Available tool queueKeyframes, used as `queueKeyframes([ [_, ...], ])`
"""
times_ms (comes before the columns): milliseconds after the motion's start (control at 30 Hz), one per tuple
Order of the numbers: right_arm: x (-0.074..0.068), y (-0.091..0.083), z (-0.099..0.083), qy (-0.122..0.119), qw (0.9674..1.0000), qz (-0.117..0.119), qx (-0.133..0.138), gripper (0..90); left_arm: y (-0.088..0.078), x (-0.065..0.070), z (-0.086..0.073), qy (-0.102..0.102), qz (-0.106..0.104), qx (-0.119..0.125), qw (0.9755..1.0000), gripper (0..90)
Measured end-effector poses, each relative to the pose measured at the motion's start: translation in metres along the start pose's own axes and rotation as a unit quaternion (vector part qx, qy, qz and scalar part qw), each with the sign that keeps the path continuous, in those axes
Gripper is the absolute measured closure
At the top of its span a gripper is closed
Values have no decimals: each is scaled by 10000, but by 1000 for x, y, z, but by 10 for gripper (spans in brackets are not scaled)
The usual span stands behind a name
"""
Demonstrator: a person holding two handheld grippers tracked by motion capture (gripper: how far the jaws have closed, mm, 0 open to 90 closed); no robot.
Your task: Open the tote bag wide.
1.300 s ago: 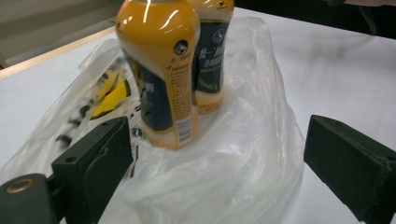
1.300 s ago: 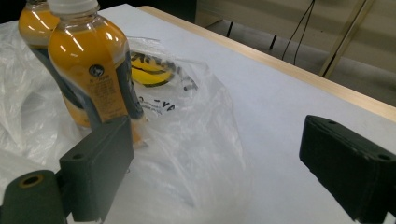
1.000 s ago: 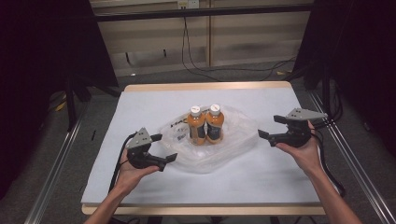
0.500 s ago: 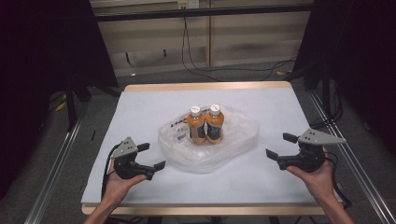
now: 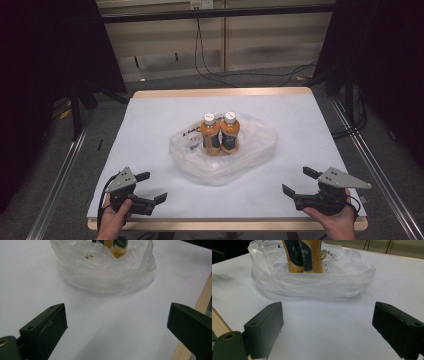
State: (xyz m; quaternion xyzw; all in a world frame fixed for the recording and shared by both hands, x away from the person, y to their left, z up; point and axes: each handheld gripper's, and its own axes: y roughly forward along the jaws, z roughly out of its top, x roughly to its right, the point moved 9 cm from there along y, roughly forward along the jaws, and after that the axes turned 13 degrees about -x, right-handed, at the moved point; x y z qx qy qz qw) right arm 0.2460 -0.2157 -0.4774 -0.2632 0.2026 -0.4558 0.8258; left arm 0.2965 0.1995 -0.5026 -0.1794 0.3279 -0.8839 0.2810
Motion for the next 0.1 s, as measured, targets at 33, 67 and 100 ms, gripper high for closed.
queueKeyframes([
  [33,-1,3,-4,-5,9999,91,-68,98,0,-4,0,6,112,-25,9999,24],
  [67,-2,7,-6,-21,9998,135,-163,95,0,-7,1,23,236,-64,9997,24],
  [100,-3,9,-7,-63,9997,135,-204,89,1,-9,1,57,285,-78,9995,23],
])
